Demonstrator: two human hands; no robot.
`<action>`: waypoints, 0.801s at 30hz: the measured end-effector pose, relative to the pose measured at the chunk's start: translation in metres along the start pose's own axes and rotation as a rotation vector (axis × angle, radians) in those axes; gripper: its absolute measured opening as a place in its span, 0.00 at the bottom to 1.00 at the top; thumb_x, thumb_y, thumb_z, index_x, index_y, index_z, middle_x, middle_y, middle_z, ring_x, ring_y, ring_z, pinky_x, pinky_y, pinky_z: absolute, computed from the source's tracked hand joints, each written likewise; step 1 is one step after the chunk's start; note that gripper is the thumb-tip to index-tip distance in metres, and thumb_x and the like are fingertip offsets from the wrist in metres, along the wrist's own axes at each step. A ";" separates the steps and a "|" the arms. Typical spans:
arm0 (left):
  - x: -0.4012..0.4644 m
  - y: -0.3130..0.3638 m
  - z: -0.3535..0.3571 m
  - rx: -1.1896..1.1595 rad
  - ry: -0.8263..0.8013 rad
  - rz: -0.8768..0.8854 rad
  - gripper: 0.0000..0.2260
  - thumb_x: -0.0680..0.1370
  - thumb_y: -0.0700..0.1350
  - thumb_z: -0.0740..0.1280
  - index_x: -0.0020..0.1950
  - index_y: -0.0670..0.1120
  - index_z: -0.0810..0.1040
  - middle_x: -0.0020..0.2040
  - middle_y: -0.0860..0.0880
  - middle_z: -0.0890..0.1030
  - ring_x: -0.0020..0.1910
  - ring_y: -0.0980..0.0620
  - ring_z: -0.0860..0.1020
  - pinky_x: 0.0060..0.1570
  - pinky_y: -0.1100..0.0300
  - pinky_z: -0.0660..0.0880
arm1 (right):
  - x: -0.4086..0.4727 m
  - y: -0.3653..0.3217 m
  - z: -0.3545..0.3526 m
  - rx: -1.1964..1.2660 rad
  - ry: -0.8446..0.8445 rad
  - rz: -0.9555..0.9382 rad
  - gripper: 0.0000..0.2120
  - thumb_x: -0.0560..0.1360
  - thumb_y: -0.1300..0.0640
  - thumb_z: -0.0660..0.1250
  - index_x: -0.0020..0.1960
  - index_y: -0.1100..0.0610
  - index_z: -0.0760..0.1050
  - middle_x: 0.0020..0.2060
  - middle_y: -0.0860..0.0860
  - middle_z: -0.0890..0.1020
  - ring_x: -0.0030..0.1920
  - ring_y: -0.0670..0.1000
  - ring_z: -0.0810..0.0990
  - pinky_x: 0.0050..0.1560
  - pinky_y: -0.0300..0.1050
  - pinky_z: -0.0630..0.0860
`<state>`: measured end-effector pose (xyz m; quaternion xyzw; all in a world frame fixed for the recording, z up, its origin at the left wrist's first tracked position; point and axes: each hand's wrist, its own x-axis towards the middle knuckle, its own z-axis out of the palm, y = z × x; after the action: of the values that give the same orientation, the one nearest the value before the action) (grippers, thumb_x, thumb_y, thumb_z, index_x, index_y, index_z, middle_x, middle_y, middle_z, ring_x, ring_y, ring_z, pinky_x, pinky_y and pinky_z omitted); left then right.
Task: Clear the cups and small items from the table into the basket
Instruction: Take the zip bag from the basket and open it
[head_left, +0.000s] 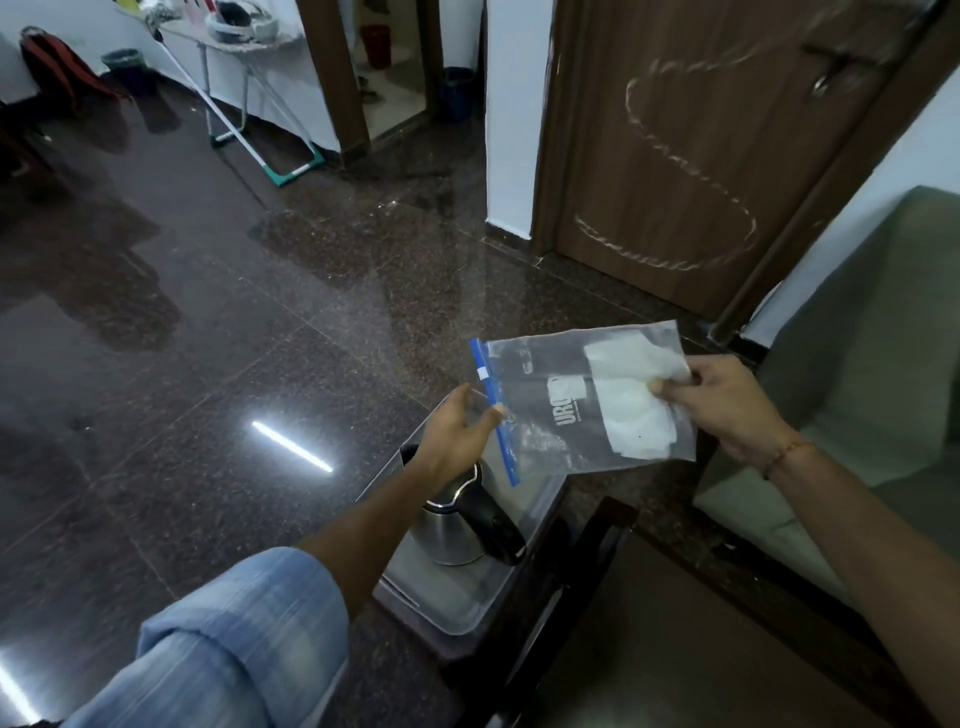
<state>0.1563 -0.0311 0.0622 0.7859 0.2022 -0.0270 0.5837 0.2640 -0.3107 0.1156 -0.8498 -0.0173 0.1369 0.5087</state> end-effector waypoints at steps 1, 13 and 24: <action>-0.001 0.007 0.001 -0.076 -0.030 -0.018 0.14 0.80 0.46 0.67 0.64 0.44 0.73 0.54 0.51 0.81 0.58 0.48 0.79 0.63 0.56 0.73 | -0.007 0.001 -0.008 0.111 -0.017 0.040 0.08 0.72 0.63 0.74 0.48 0.53 0.82 0.44 0.47 0.86 0.41 0.46 0.85 0.40 0.40 0.81; -0.085 0.097 0.029 -0.166 -0.381 0.108 0.06 0.75 0.41 0.72 0.48 0.39 0.82 0.42 0.43 0.86 0.40 0.46 0.86 0.37 0.54 0.83 | -0.129 0.024 -0.021 0.001 0.398 0.149 0.32 0.68 0.56 0.78 0.68 0.61 0.70 0.60 0.57 0.78 0.57 0.54 0.78 0.56 0.48 0.76; -0.181 0.125 0.113 0.246 -0.493 0.413 0.06 0.65 0.33 0.72 0.38 0.42 0.83 0.33 0.48 0.84 0.32 0.58 0.82 0.35 0.61 0.80 | -0.244 -0.016 -0.003 0.357 0.309 0.187 0.14 0.66 0.49 0.77 0.29 0.55 0.76 0.25 0.51 0.79 0.28 0.49 0.80 0.30 0.42 0.78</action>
<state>0.0560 -0.2176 0.1901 0.8446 -0.1130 -0.1218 0.5090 0.0316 -0.3464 0.1836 -0.7553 0.1638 0.0525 0.6324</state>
